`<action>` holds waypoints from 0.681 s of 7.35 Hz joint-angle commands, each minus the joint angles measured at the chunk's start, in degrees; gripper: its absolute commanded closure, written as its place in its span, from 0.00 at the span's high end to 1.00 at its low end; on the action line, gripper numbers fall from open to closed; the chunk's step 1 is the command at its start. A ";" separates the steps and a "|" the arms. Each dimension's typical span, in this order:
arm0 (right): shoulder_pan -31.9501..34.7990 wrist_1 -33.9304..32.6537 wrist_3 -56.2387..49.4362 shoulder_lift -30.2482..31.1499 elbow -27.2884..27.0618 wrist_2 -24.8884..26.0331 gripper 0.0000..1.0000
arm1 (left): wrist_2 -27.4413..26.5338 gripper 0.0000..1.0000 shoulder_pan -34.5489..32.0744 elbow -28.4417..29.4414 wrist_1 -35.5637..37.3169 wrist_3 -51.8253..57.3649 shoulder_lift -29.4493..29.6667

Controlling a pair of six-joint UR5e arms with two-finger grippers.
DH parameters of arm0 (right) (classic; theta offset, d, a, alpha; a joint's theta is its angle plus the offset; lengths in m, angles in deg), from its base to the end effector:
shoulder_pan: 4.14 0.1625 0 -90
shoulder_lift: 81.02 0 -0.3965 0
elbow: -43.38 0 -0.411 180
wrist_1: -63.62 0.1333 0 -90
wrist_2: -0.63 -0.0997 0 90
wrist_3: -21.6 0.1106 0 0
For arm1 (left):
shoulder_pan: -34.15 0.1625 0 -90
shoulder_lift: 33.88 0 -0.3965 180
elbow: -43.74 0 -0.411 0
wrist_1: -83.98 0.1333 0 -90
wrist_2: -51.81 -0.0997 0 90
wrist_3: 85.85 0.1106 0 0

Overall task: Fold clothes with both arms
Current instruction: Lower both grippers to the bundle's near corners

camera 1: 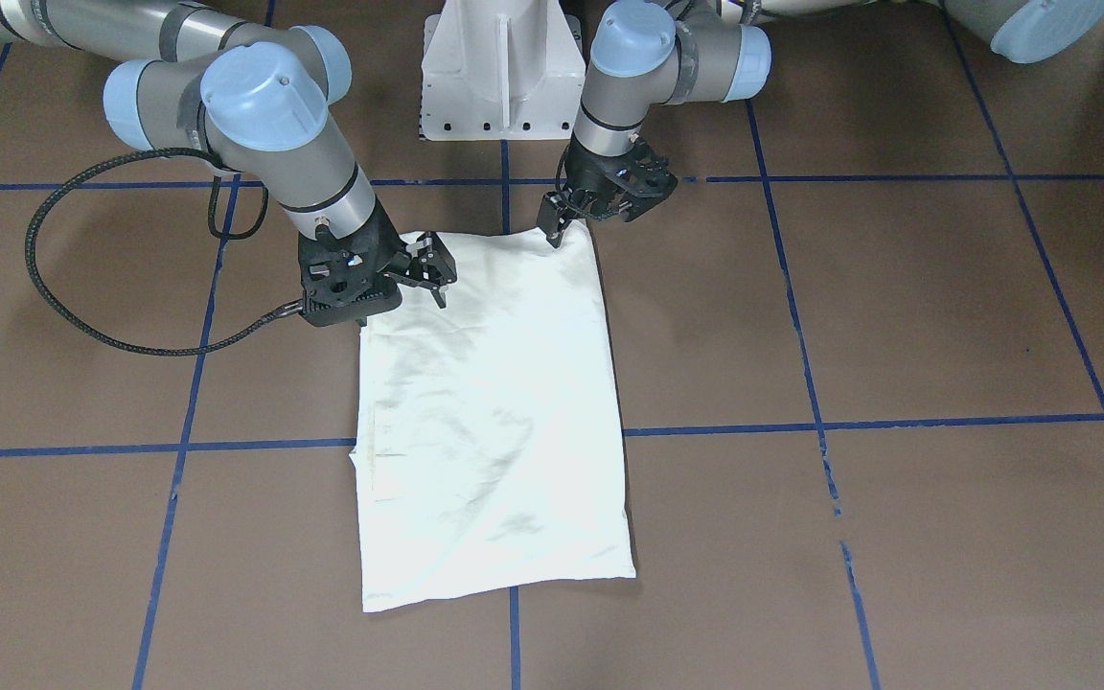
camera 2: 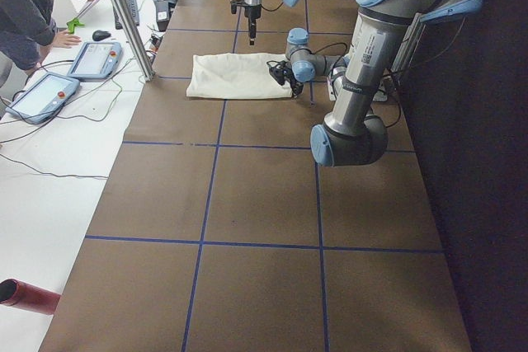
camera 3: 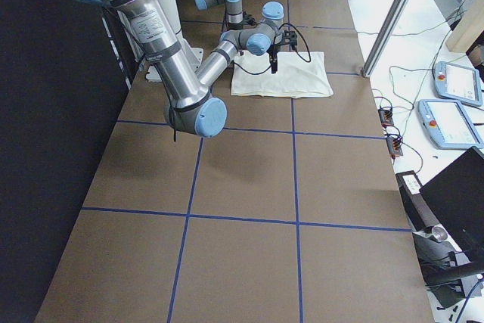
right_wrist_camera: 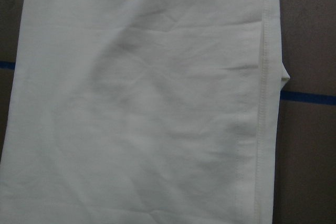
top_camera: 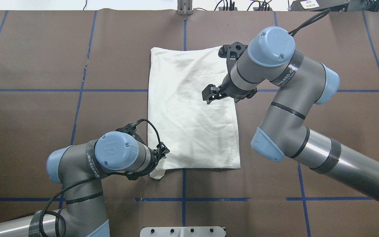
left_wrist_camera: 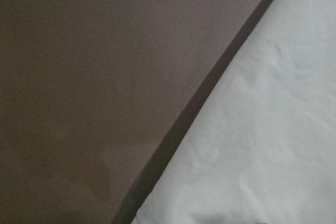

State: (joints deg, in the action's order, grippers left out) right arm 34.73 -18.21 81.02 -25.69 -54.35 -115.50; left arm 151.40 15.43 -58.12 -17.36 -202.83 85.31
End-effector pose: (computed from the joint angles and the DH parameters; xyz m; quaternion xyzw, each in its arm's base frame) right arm -0.4678 -0.4857 0.1975 0.0690 -0.4584 -0.0326 0.8855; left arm 0.5793 -0.3176 0.2263 -0.1065 0.4333 -0.3132 0.8383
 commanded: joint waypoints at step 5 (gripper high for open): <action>0.42 0.00 0.00 0.30 -0.09 -0.06 1.00 | -1.07 0.16 1.41 0.69 -0.09 -0.01 -0.01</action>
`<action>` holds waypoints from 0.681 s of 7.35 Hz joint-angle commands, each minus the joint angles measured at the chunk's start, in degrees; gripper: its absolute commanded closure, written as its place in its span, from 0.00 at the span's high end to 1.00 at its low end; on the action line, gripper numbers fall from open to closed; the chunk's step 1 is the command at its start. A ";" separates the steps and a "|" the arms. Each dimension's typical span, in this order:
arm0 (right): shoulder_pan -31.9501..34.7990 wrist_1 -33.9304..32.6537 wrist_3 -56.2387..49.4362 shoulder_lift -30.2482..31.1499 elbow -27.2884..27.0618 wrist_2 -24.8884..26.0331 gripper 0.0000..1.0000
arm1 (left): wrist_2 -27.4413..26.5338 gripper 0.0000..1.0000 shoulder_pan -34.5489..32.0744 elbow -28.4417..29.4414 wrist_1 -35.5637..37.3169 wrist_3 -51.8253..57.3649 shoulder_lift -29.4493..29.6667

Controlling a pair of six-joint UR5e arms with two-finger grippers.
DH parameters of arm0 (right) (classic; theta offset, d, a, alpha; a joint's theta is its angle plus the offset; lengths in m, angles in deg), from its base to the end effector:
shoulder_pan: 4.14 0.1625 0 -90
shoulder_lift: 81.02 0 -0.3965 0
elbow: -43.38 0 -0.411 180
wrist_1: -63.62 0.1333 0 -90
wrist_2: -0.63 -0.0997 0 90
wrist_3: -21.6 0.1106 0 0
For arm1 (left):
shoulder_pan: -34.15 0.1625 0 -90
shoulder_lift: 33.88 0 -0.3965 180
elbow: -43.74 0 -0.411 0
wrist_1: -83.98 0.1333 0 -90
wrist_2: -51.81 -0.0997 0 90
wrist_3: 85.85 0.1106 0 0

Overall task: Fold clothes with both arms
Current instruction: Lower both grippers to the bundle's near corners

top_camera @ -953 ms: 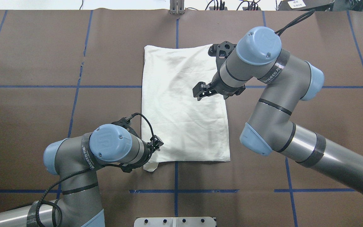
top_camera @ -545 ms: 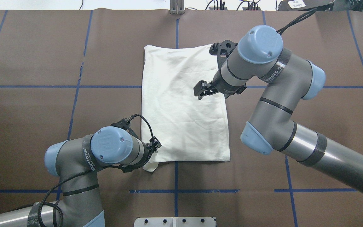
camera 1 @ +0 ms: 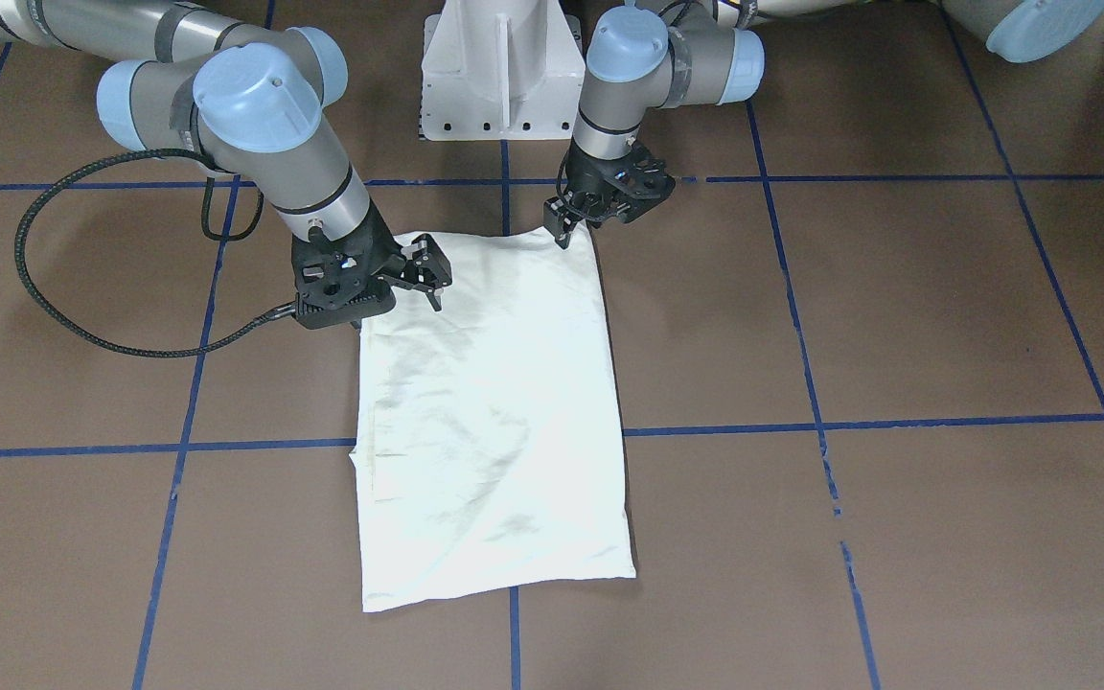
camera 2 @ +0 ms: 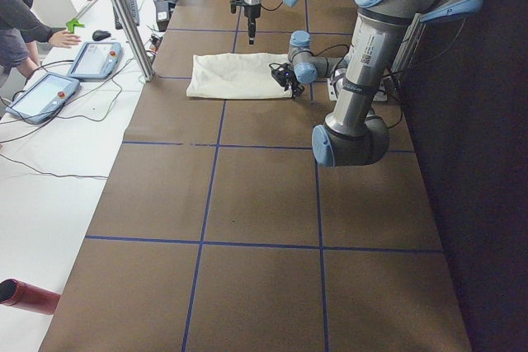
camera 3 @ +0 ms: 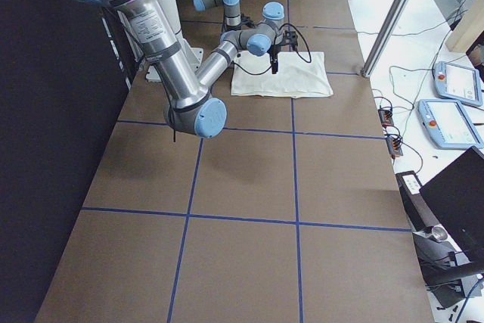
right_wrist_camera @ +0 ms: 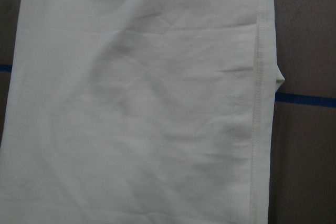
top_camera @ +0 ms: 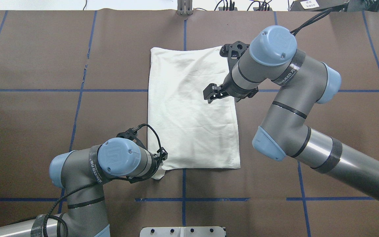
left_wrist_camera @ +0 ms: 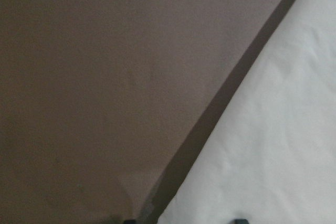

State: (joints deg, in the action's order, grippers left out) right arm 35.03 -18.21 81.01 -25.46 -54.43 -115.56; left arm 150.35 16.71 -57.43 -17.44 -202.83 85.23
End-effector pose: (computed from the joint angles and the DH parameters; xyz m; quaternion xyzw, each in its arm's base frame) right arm -0.4649 -0.4877 0.1996 0.0691 -0.4576 -0.0303 0.8860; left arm 0.5890 -0.3075 0.2327 -0.1029 0.4277 -0.3092 0.8431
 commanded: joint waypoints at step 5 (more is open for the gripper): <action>-0.32 0.09 5.48 2.34 -1.32 -0.18 1.00 | 0.24 0.00 -0.05 -3.84 0.08 2.37 -0.02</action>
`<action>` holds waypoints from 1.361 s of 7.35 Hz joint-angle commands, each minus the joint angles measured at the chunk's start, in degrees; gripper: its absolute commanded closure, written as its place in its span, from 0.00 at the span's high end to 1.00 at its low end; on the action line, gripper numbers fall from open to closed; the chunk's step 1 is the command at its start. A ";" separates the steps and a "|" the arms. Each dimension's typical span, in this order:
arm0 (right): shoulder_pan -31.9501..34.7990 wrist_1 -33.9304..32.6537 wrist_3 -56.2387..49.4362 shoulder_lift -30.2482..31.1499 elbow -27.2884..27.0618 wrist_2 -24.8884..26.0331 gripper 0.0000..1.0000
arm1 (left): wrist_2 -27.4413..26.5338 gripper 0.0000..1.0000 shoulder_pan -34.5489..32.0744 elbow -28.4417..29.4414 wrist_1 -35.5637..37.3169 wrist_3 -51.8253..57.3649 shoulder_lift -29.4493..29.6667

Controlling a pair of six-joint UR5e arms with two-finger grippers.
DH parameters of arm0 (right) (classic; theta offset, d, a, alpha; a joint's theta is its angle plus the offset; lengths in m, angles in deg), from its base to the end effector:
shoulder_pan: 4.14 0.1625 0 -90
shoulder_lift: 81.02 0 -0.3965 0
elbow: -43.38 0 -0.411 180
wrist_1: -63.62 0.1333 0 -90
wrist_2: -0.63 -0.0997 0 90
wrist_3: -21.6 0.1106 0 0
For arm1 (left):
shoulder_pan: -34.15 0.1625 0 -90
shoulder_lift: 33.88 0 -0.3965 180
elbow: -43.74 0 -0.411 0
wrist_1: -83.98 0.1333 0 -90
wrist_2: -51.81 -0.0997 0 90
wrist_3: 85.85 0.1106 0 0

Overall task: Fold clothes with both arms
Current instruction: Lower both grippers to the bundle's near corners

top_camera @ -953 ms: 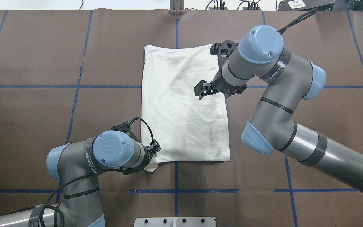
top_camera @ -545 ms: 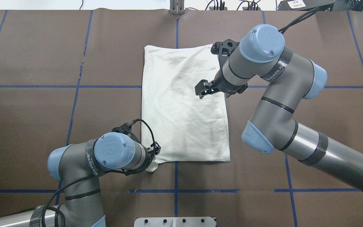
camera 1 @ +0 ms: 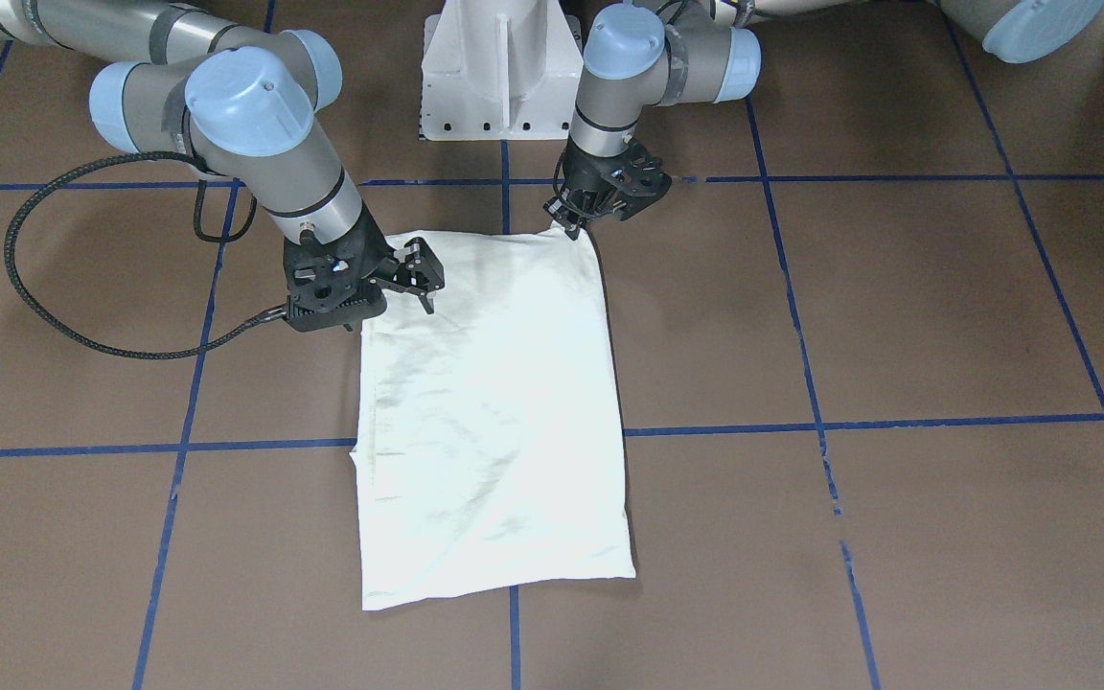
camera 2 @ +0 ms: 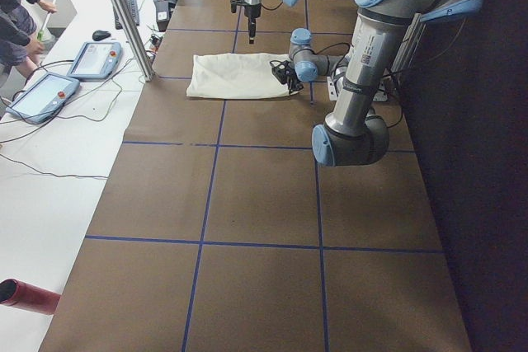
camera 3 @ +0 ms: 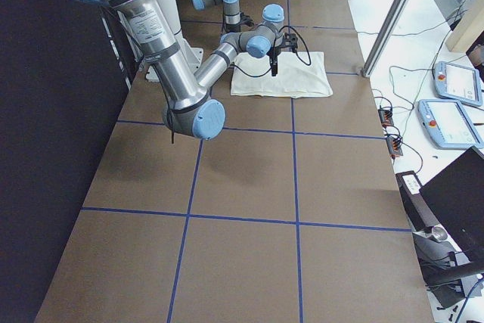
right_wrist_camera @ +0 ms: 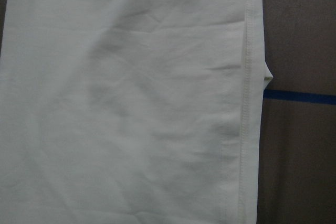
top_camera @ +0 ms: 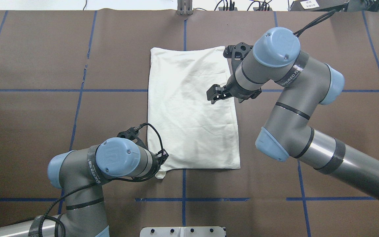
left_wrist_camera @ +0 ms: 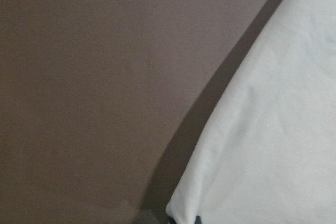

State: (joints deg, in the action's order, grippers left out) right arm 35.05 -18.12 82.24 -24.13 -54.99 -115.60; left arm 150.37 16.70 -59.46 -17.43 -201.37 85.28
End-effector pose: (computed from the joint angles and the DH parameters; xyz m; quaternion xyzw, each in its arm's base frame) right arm -0.4618 -0.4854 0.2104 0.0606 -0.4544 -0.0194 0.8885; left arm 0.5794 -0.3046 0.2160 -0.0981 0.4451 -0.2944 0.8400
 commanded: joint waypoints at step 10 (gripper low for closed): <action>-20.30 -4.99 50.45 10.00 -7.80 15.95 1.00 | 0.66 0.00 0.05 -2.00 -0.54 4.86 0.45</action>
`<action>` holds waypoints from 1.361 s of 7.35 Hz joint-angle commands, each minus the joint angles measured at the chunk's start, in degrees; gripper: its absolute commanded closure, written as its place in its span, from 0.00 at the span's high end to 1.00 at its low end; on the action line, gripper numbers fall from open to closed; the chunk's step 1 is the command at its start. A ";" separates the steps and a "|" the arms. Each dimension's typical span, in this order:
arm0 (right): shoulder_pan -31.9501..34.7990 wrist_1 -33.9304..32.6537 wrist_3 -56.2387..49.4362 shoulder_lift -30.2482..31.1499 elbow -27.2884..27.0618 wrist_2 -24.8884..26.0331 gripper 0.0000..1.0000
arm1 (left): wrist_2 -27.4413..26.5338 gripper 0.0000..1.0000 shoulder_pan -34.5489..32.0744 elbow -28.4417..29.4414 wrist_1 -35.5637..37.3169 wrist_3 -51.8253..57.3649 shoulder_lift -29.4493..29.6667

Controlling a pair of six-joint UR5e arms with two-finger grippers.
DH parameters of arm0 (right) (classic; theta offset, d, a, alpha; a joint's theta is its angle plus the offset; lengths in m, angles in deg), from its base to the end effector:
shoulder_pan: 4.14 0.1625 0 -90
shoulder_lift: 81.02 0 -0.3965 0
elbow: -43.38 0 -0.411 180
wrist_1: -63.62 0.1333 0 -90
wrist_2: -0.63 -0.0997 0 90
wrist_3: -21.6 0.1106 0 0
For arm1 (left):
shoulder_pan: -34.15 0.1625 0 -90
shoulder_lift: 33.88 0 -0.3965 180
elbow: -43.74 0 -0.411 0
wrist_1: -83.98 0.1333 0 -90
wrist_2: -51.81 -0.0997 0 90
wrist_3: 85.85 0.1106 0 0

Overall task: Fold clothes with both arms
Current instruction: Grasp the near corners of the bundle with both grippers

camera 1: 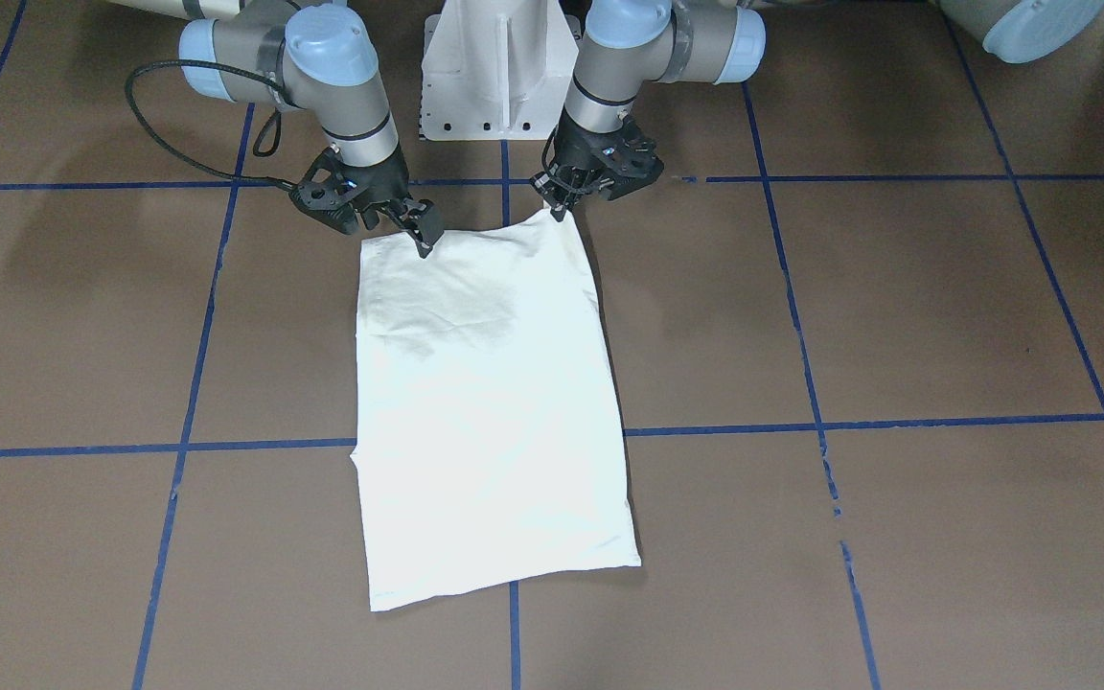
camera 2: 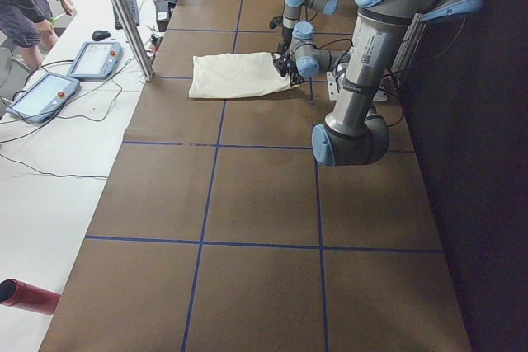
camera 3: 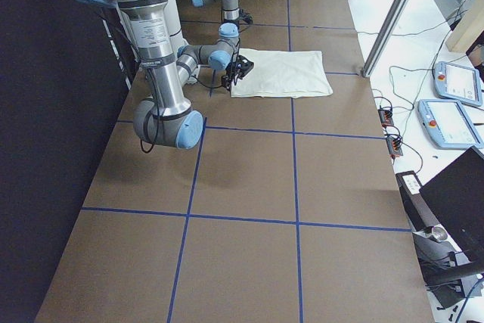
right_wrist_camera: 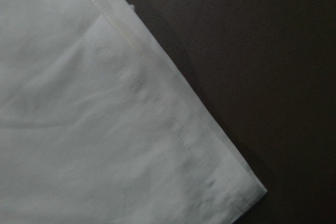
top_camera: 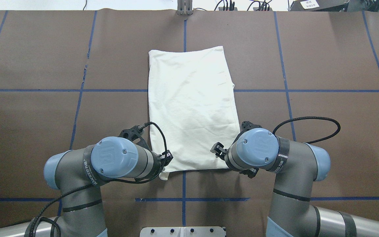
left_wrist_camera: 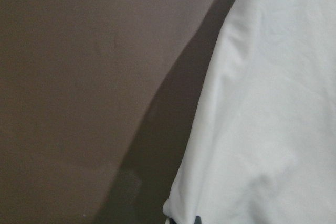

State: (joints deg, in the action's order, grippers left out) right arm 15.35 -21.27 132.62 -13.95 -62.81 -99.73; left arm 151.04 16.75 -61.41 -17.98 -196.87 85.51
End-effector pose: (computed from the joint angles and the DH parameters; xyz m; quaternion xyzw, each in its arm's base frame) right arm -0.5473 -0.3140 0.2768 -0.0886 -0.3738 0.2875 0.8774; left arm 0.5700 -0.2997 0.1968 -0.0857 0.4693 -0.2529 0.8417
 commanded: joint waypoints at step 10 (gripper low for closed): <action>-1.74 -1.60 -0.63 -1.06 2.22 2.19 1.00 | 0.00 0.00 0.09 0.03 0.01 0.19 0.32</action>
State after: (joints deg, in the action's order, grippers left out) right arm 13.61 -23.04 132.23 -15.02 -61.05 -97.84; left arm 151.04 16.82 -61.45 -17.97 -196.71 85.82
